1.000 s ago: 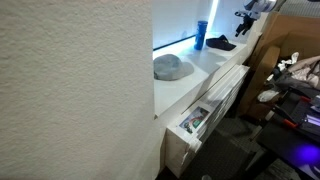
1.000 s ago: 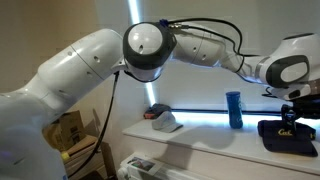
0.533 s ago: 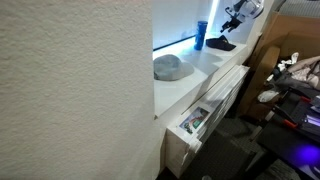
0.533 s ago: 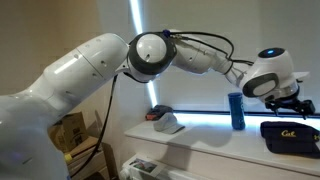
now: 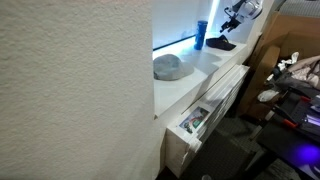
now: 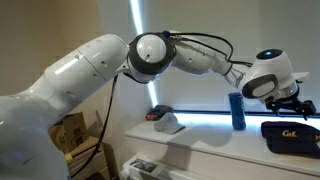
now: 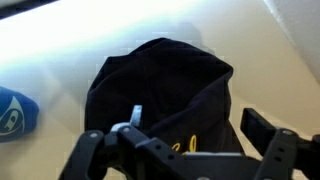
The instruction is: Pick up the black cap and put it on the left side
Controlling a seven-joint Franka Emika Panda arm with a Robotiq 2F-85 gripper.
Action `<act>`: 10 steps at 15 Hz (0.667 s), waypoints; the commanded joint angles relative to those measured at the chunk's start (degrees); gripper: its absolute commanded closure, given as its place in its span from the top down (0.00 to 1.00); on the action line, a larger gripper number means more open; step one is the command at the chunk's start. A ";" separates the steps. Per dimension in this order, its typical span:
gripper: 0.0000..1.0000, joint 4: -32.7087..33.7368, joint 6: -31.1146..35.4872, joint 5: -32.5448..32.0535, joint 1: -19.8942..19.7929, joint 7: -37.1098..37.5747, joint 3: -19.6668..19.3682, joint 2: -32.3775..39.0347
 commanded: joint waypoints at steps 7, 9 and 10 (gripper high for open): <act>1.00 0.16 -1.77 -0.93 0.01 1.38 0.41 0.06; 1.00 0.16 -1.77 -0.93 0.02 1.38 0.40 0.06; 1.00 0.16 -1.77 -0.93 0.02 1.38 0.40 0.06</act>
